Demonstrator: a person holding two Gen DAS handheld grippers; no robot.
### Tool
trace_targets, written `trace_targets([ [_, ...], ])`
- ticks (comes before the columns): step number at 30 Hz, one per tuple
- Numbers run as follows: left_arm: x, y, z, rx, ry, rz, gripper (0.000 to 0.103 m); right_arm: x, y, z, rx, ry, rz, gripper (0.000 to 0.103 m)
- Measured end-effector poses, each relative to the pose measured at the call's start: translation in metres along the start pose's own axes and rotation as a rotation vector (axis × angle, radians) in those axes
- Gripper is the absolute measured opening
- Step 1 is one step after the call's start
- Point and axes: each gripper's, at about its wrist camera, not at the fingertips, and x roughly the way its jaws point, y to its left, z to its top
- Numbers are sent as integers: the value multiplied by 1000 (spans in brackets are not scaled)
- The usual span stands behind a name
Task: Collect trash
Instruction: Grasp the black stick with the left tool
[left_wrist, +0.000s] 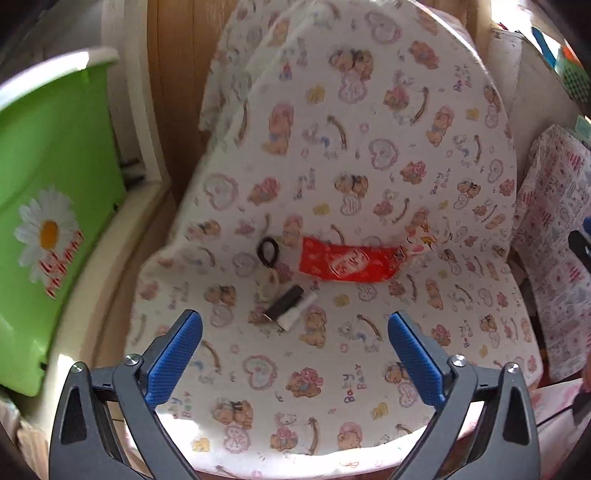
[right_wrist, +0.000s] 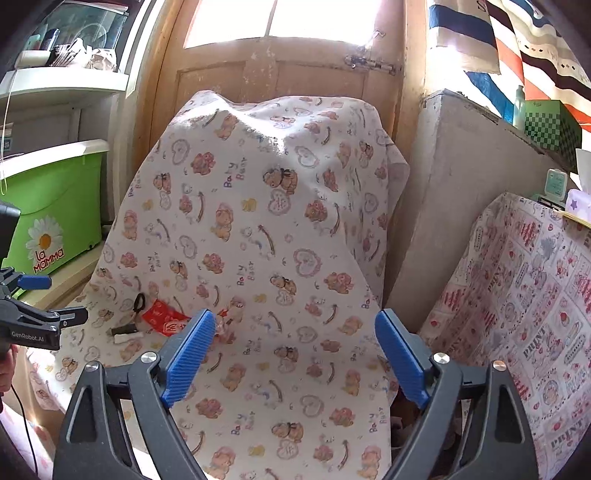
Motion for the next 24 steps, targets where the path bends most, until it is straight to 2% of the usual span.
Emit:
trace_targets([
  [2,16,12,2,-50,55,-35,80,14,-3,-9,22,25,15,90],
  [3,23,15,3,-60,71,-33,79,21,-4,-15,35,38,18,90],
  [5,35,17,6,-60,92,3,77,36,-3,-29,58,80,29,90],
  [7,47,19,11,-61,121,25,70,49,1,-39,60,122,53,90],
  [10,65,26,17,-106,162,55,53,66,11,-46,18,174,100,90],
  [11,68,28,19,-124,165,76,41,71,15,-48,8,189,120,90],
  [12,72,30,20,-135,168,95,35,74,19,-49,1,202,136,90],
  [16,87,36,26,-168,209,81,29,82,37,-51,-29,240,208,90],
  [19,99,39,27,-177,245,107,29,89,50,-54,-43,273,245,90],
  [24,115,45,21,-213,292,96,29,96,59,-57,-33,298,267,90],
])
